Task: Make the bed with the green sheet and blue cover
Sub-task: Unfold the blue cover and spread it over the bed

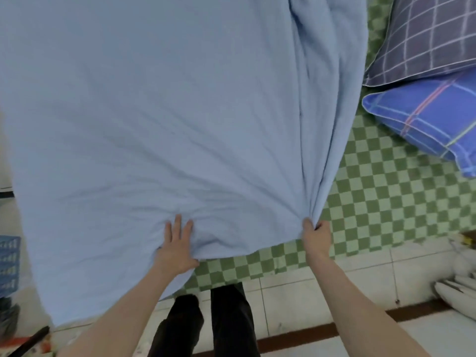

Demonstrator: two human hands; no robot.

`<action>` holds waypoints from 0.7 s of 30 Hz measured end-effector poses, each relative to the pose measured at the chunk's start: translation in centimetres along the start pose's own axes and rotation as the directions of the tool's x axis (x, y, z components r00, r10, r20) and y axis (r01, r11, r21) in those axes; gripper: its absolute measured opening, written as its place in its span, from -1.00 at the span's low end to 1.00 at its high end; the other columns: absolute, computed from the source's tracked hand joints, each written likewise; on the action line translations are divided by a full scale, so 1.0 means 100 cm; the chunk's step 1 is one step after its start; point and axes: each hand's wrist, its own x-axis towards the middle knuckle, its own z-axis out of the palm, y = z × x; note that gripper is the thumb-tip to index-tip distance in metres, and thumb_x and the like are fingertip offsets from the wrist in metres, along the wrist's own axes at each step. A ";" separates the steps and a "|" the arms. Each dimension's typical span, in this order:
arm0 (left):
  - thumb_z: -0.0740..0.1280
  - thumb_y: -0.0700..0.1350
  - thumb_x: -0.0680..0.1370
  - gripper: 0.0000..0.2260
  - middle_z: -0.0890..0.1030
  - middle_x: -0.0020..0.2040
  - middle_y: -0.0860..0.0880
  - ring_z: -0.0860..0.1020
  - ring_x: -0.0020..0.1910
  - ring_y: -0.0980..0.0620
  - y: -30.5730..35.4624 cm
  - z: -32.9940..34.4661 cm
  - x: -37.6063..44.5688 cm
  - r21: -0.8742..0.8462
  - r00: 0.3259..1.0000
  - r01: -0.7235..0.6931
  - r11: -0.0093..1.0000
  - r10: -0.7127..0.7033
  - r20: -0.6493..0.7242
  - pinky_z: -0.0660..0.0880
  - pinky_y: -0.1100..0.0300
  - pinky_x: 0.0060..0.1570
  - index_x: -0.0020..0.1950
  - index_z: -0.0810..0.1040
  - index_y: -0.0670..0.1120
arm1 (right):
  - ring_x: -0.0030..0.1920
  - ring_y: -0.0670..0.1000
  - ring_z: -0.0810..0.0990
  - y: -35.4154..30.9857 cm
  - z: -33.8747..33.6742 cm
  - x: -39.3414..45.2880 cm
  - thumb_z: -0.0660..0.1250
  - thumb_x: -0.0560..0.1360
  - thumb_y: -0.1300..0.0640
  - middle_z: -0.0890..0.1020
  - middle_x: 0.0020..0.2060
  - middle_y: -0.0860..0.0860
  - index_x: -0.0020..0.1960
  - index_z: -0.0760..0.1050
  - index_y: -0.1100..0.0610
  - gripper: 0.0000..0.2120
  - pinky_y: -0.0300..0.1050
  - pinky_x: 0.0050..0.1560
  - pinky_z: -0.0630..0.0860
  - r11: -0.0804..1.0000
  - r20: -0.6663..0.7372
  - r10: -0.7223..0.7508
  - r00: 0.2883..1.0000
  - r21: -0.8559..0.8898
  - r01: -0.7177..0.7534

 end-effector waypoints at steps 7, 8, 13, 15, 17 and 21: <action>0.44 -0.04 0.49 -0.70 0.51 0.20 -0.14 0.49 0.22 -0.19 0.022 0.011 -0.014 0.016 0.952 -0.153 0.988 0.152 -0.266 0.54 -0.05 0.03 0.17 0.56 -0.11 | -0.04 0.05 0.64 -0.043 0.026 0.021 0.49 0.42 0.22 0.65 -0.02 -0.01 0.21 0.42 0.11 -0.59 0.00 0.03 0.62 0.926 0.228 0.091 0.969 0.340 -0.167; 0.38 -0.05 0.54 -0.75 0.54 0.20 -0.11 0.51 0.23 -0.14 0.024 0.017 -0.017 -0.043 0.972 -0.182 0.982 0.173 -0.157 0.50 0.00 0.12 0.19 0.56 -0.09 | -0.06 0.03 0.67 -0.053 0.031 0.019 0.46 0.41 0.27 0.69 -0.07 -0.04 0.15 0.51 0.09 -0.65 -0.04 -0.03 0.64 0.919 0.233 0.044 0.971 0.371 -0.131; 0.18 -0.09 0.65 -0.81 0.58 0.25 -0.06 0.53 0.23 -0.02 0.017 0.038 -0.038 -0.080 0.965 -0.188 0.979 0.200 0.171 0.37 0.21 0.11 0.18 0.54 -0.05 | -0.18 -0.06 0.57 -0.052 0.019 -0.026 0.30 0.53 0.19 0.61 -0.20 -0.12 -0.02 0.52 0.00 -0.89 -0.22 -0.20 0.48 0.969 0.017 -0.249 0.968 0.006 0.249; 0.14 -0.07 0.68 -0.82 0.57 0.25 -0.08 0.53 0.23 -0.04 0.013 0.032 -0.042 -0.017 0.953 -0.207 0.978 0.206 0.222 0.39 0.18 0.12 0.15 0.52 -0.03 | -0.01 0.03 0.60 -0.030 -0.006 -0.038 0.36 0.55 0.13 0.63 -0.04 -0.03 0.15 0.54 0.07 -0.82 -0.10 0.00 0.56 0.992 -0.045 -0.125 0.991 -0.017 0.125; 0.09 -0.08 0.69 -0.76 0.56 0.29 -0.09 0.51 0.27 -0.06 0.013 0.022 -0.042 -0.003 0.946 -0.225 0.974 0.219 0.240 0.40 0.15 0.21 0.23 0.51 -0.06 | 0.06 0.14 0.60 -0.021 -0.023 -0.041 0.41 0.53 0.20 0.63 0.07 0.11 0.21 0.51 0.19 -0.74 0.02 0.06 0.59 0.994 0.044 0.105 0.993 -0.003 -0.105; 0.08 0.00 0.70 -0.65 0.50 0.42 -0.04 0.47 0.36 -0.04 0.027 -0.008 -0.040 -0.105 0.960 -0.193 0.976 0.210 0.188 0.39 0.15 0.31 0.47 0.38 -0.01 | -0.06 0.17 0.56 -0.050 -0.041 -0.033 0.38 0.53 0.24 0.60 0.03 0.23 0.14 0.51 0.28 -0.78 0.15 -0.02 0.58 0.965 0.174 0.261 0.949 -0.082 -0.251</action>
